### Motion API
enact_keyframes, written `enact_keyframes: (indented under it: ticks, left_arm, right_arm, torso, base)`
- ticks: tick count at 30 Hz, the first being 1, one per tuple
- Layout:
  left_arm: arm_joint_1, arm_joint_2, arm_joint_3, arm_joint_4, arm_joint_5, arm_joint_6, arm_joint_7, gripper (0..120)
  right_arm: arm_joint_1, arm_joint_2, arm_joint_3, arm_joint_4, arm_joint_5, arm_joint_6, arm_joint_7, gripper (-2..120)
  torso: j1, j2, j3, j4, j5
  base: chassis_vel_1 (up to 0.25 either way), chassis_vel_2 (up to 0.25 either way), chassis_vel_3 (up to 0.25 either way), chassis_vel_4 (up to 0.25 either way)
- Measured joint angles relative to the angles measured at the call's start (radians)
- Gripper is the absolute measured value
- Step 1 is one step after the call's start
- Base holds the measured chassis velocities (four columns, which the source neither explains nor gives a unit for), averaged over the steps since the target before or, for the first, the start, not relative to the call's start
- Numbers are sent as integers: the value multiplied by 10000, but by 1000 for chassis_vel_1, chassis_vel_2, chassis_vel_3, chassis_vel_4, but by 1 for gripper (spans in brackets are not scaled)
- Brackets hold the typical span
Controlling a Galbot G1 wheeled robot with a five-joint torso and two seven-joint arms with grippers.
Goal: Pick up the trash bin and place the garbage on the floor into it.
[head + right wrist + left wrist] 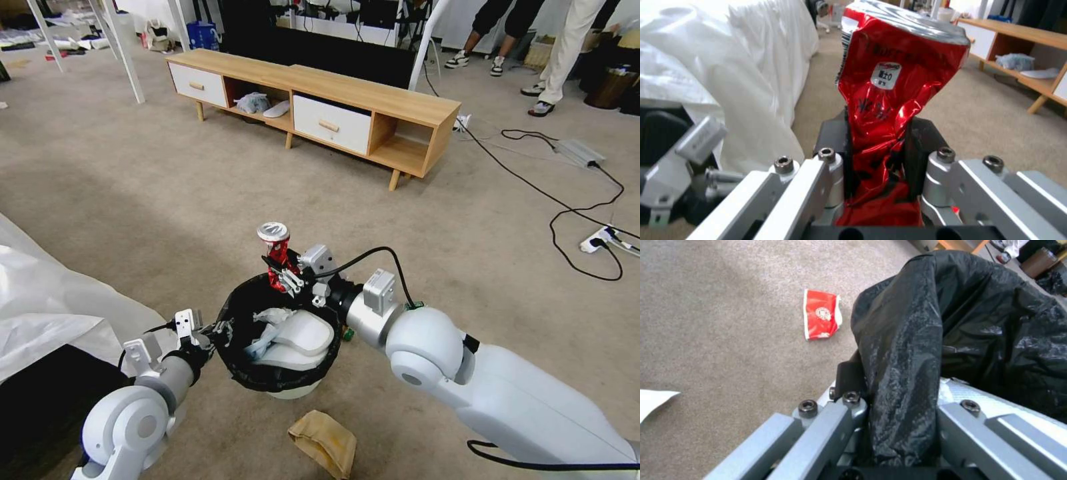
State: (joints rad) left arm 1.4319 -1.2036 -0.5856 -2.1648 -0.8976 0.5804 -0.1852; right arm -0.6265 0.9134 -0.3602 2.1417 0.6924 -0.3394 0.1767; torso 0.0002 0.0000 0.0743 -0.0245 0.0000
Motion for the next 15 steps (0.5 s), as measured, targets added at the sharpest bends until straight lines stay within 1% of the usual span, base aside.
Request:
enact_keyframes:
  ticks: [15]
  left_arm:
    - [86, -68, -26, -238, 59, 0, -7, 0]
  right_arm:
    - [-406, -64, -267, -139, -494, -2, -7, 20]
  torso:
    - [0, 0, -1, 0, 0]
  base:
    - [0, 0, 0, 0]
